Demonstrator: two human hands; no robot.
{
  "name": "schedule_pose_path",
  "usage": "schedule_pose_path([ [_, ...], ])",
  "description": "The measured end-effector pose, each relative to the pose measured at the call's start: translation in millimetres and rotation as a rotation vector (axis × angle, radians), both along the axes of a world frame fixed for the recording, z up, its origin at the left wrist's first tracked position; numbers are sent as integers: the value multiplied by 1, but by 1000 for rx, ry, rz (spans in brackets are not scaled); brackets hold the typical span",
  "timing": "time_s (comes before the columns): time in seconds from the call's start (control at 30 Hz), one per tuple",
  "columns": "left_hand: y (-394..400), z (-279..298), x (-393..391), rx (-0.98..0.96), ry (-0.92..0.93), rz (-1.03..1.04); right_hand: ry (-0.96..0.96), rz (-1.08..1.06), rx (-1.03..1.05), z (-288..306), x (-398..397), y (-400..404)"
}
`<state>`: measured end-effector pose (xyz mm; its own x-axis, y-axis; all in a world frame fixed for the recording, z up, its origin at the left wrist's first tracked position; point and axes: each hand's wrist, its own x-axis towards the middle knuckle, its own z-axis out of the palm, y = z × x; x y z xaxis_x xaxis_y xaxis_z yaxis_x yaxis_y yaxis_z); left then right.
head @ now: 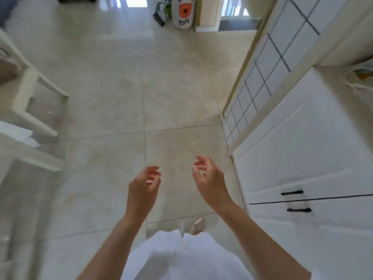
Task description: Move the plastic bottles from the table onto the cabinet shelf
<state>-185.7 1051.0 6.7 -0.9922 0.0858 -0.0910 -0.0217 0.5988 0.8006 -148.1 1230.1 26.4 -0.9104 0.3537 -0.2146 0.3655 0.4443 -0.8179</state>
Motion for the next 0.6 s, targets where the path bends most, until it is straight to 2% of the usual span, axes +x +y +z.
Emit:
schedule_pose_path([
  [0.2, -147, -1, 42, 3, -33, 374, -31, 402, 37, -8, -9, -142],
  [0.4, -289, -6, 112, 8, -154, 592, -32, 625, 45, -10, 0, -295],
  [0.6, -411, -12, 172, 51, -189, 925, -56, 892, 40, -17, 12, -446],
])
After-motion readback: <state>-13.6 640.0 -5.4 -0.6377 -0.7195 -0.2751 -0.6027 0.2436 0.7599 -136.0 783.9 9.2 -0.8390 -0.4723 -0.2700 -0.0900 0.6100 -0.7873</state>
